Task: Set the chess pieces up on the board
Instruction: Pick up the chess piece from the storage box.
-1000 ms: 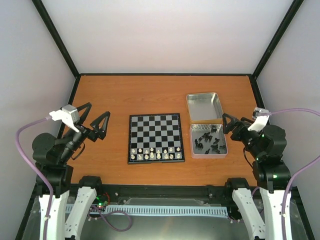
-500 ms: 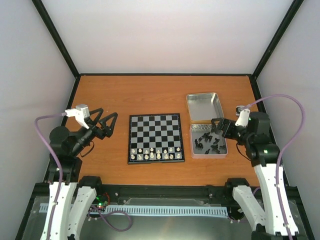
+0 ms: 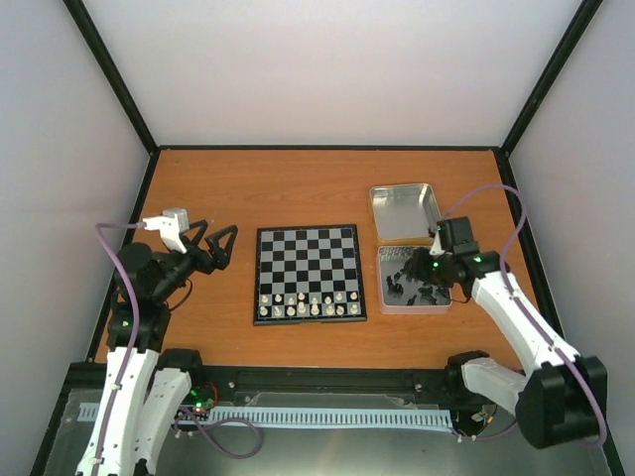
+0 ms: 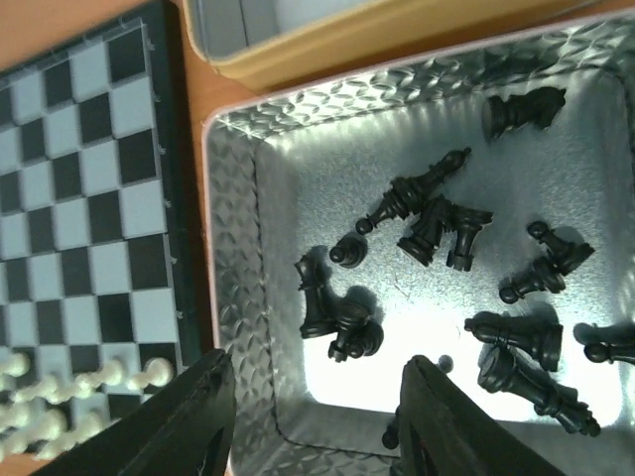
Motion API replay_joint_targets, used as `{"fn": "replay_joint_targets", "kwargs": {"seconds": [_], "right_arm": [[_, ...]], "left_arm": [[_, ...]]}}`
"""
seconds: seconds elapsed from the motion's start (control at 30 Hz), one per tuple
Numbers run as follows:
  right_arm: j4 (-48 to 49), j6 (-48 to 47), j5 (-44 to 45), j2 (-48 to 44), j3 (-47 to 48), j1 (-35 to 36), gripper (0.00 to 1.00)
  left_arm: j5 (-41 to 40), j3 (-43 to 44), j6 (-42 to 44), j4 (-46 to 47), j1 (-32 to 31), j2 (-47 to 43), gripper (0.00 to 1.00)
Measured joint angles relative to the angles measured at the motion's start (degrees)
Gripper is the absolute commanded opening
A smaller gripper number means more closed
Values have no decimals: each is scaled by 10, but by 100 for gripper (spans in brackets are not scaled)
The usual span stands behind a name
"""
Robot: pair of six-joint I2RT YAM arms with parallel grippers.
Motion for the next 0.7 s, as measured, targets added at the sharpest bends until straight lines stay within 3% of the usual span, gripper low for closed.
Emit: {"fn": "replay_joint_targets", "kwargs": {"seconds": [0.07,0.1,0.4,0.7], "right_arm": [[5,13,39,34,1,37,24],[7,14,56,49,3,50,23],[37,26,143,173,35,93,39],[70,26,143,237,40,117,30]], "left_arm": [[-10,0,9,-7,0,-6,100],[-14,0,13,-11,0,-8,100],[-34,1,37,-64,0,-28,100],[-39,1,39,-69,0,-31,100]]}}
